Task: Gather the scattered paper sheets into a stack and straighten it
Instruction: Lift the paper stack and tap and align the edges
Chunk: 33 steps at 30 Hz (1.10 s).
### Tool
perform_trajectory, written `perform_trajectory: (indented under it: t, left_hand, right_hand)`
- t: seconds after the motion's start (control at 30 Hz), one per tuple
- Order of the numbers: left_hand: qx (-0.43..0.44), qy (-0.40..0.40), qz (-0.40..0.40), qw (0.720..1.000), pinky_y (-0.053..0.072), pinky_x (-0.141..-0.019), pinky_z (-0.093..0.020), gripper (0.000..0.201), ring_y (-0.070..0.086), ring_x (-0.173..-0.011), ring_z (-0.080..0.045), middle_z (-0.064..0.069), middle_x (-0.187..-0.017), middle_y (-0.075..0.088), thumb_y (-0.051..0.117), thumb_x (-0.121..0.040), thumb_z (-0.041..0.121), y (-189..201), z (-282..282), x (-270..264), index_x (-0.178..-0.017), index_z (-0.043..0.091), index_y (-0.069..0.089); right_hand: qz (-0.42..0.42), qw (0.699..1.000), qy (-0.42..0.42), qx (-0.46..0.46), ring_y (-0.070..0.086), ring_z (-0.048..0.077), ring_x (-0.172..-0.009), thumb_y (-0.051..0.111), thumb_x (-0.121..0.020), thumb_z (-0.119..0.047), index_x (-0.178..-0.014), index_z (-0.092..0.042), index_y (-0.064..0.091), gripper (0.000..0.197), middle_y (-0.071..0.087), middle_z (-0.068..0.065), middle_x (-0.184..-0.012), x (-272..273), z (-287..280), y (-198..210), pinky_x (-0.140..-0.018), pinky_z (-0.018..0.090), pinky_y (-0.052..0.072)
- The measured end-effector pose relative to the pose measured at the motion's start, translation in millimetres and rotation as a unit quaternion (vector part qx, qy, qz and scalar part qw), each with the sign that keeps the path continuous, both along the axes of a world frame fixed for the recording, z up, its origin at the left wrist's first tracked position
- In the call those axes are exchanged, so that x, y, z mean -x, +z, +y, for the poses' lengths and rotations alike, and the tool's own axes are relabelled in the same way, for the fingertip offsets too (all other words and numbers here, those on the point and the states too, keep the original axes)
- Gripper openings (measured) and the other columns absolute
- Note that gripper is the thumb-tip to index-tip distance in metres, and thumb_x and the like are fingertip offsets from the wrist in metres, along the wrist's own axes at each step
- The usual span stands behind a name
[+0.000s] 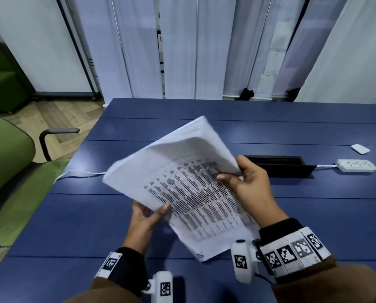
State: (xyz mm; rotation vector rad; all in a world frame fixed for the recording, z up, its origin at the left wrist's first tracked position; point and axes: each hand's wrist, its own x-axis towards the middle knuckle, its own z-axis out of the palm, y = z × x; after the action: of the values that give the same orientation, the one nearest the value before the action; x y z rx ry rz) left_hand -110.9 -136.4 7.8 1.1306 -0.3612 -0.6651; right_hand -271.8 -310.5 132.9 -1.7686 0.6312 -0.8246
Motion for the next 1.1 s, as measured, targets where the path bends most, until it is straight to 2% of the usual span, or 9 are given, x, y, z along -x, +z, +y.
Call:
perform_trajectory:
  t: [0.13, 0.23, 0.4, 0.5, 0.63, 0.8, 0.87, 0.97, 1.1]
  left_hand:
    - [-0.003, -0.006, -0.039, 0.999, 0.054, -0.076, -0.022, 0.077, 0.07, -0.091, -0.016, -0.007, -0.097, 0.075, 0.087, -0.064, 0.04, 31, -20, 6, -0.112, -0.014, 0.058]
    - [-0.022, 0.079, -0.089, 0.993, 0.054, -0.079, -0.02, 0.024, 0.068, -0.088, -0.011, 0.006, -0.089, 0.076, 0.063, -0.086, -0.005, 40, -31, 15, -0.107, 0.006, 0.06]
    - [-0.01, 0.11, -0.124, 0.986, 0.051, -0.084, -0.015, 0.045, 0.067, -0.093, -0.001, 0.003, -0.101, 0.071, 0.046, -0.087, -0.024, 42, -34, 32, -0.11, 0.014, 0.054]
    - [-0.004, 0.095, -0.128, 0.987, 0.05, -0.085, -0.016, 0.044, 0.067, -0.094, 0.0, 0.003, -0.101, 0.072, 0.053, -0.087, -0.02, 38, -31, 33, -0.111, 0.016, 0.051]
    - [-0.006, 0.069, -0.116, 0.991, 0.053, -0.086, -0.021, 0.052, 0.068, -0.099, -0.007, 0.009, -0.102, 0.074, 0.073, -0.077, -0.004, 40, -31, 31, -0.112, 0.026, 0.048]
    - [0.003, 0.057, -0.131, 0.99, 0.053, -0.092, -0.031, 0.082, 0.063, -0.113, -0.02, -0.004, -0.119, 0.068, 0.088, -0.062, 0.02, 56, -31, 21, -0.129, 0.018, 0.041]
    - [0.006, 0.046, -0.135, 0.99, 0.052, -0.096, -0.036, 0.094, 0.062, -0.117, -0.024, -0.008, -0.125, 0.065, 0.09, -0.057, 0.033, 62, -31, 18, -0.134, 0.016, 0.039]
    - [0.007, 0.036, -0.134, 0.99, 0.053, -0.091, -0.031, 0.094, 0.064, -0.114, -0.022, -0.006, -0.122, 0.067, 0.09, -0.055, 0.037, 65, -30, 16, -0.132, 0.017, 0.042]
    - [0.007, 0.029, -0.134, 0.991, 0.053, -0.083, -0.021, 0.079, 0.066, -0.11, -0.017, -0.005, -0.118, 0.069, 0.085, -0.06, 0.025, 62, -30, 17, -0.128, 0.016, 0.045]
  right_hand:
    - [-0.085, 0.985, -0.057, -0.138, 0.065, 0.014, -0.09, 0.067, -0.083, 0.0, -0.099, -0.017, 0.061, 0.024, 0.071, -0.001, -0.09, 6, 5, -27, -0.087, 0.031, 0.054]
    - [-0.113, 0.975, -0.102, -0.161, 0.067, 0.003, -0.095, 0.062, -0.088, -0.004, -0.122, -0.019, 0.054, 0.038, 0.073, -0.008, -0.098, 6, 16, -49, -0.088, 0.023, 0.051]
    - [-0.117, 0.976, -0.137, -0.125, 0.065, -0.006, -0.091, 0.057, -0.092, -0.004, -0.115, -0.025, 0.05, 0.033, 0.069, -0.012, -0.1, 6, 28, -63, -0.083, 0.015, 0.049]
    - [-0.098, 0.98, -0.128, -0.118, 0.065, -0.007, -0.091, 0.062, -0.089, -0.007, -0.104, -0.031, 0.046, 0.033, 0.066, -0.011, -0.103, 10, 32, -67, -0.083, 0.021, 0.051]
    - [-0.09, 0.984, -0.127, -0.09, 0.058, -0.011, -0.105, 0.074, -0.078, -0.01, -0.118, -0.04, 0.034, 0.063, 0.059, -0.014, -0.116, 13, 31, -57, -0.097, 0.026, 0.047]
    - [-0.113, 0.98, -0.138, 0.086, 0.036, 0.022, -0.138, 0.077, -0.077, -0.009, -0.142, -0.053, 0.01, 0.103, 0.025, -0.003, -0.15, 12, 28, -21, -0.109, 0.046, 0.04]
    - [-0.098, 0.967, -0.135, 0.193, 0.037, 0.016, -0.135, 0.076, -0.077, -0.005, -0.145, -0.045, 0.02, 0.098, 0.021, 0.004, -0.149, 13, 27, -10, -0.108, 0.036, 0.041]
    - [-0.016, 0.95, -0.134, 0.283, 0.023, -0.016, -0.13, 0.077, -0.078, -0.012, -0.131, -0.03, 0.055, 0.06, 0.021, 0.009, -0.149, 15, 26, 0, -0.101, 0.0, 0.024]
    - [0.005, 0.954, -0.144, 0.262, 0.015, -0.011, -0.135, 0.076, -0.079, -0.023, -0.125, -0.029, 0.06, 0.049, 0.02, 0.003, -0.149, 17, 26, 2, -0.101, -0.003, 0.018]
